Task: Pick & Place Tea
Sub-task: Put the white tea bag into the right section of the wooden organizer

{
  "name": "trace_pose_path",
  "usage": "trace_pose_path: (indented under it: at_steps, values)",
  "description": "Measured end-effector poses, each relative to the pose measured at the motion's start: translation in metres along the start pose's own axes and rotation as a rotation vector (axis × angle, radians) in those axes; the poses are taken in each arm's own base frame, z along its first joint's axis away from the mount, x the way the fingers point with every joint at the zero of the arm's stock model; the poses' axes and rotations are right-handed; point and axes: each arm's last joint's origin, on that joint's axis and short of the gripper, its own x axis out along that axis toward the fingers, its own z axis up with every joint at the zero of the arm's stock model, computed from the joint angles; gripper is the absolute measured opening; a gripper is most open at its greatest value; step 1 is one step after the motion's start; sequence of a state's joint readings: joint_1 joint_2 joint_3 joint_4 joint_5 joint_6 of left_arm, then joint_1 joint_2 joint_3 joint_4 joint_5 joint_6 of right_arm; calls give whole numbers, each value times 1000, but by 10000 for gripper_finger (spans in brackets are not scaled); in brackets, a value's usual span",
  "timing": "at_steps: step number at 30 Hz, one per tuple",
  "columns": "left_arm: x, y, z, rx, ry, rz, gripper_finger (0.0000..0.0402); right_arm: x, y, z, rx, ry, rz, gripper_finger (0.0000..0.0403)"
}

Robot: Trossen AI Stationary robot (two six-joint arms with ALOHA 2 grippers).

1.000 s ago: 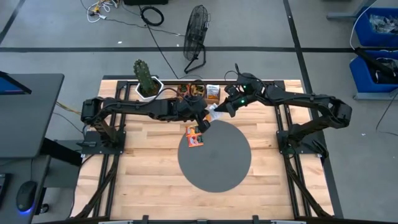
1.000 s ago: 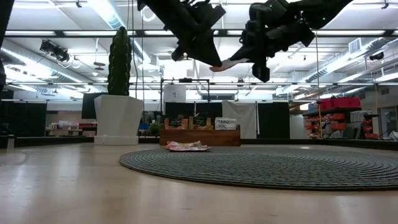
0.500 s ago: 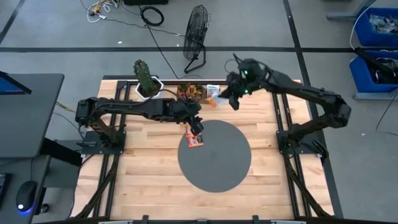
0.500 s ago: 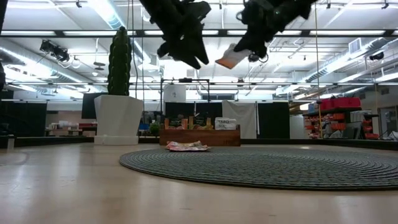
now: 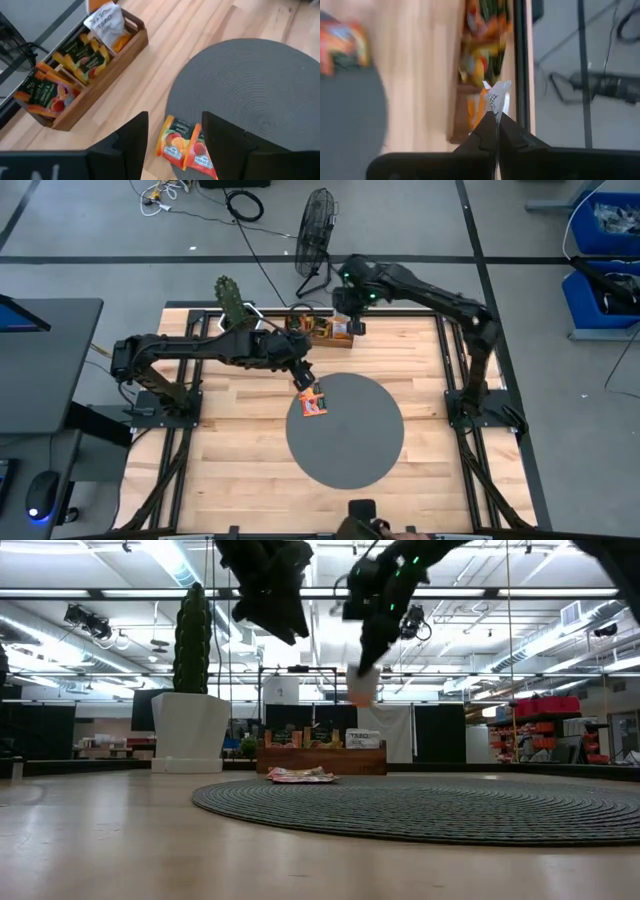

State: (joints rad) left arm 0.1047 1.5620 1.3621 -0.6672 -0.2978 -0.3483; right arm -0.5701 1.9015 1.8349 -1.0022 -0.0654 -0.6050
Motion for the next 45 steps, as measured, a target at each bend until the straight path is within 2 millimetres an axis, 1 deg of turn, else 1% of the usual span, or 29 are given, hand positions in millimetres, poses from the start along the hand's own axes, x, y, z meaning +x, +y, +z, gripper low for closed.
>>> trace_pose_path:
  at_steps: [3, 6, 8, 12, 16, 31, 33, 36, 43, 45]
  values:
    - [0, 1, -2, 1, 15, 31, 190, 26, 0, -5, -17, 93, 28, 0]
    - [0, 3, -3, 6, 19, 62, 190, 46, 1, -7, -34, 145, 50, 0]
    - [0, 4, -4, 10, 24, 80, 190, 56, 0, -7, -31, 149, 50, 0]
    - [0, 5, -4, 13, 15, 112, 190, 67, -1, -5, -35, 126, 34, 0]
    - [0, 5, -5, 15, 21, 119, 190, 78, 0, -7, -39, 146, 47, 0]
    - [0, 5, -4, 16, 19, 123, 190, 109, 2, -14, -41, 200, 90, 3]
    - [0, 5, -4, 17, 19, 123, 190, 109, 1, -13, -21, 194, 83, 12]
    - [0, 5, -4, 16, 19, 123, 190, 109, 1, -12, -11, 183, 74, 39]
    - [1, 7, -4, 12, 19, 126, 190, 105, 0, -12, -13, 180, 69, 136]
    - [1, 7, -4, 12, 19, 126, 190, 103, -1, -11, -4, 188, 36, 162]
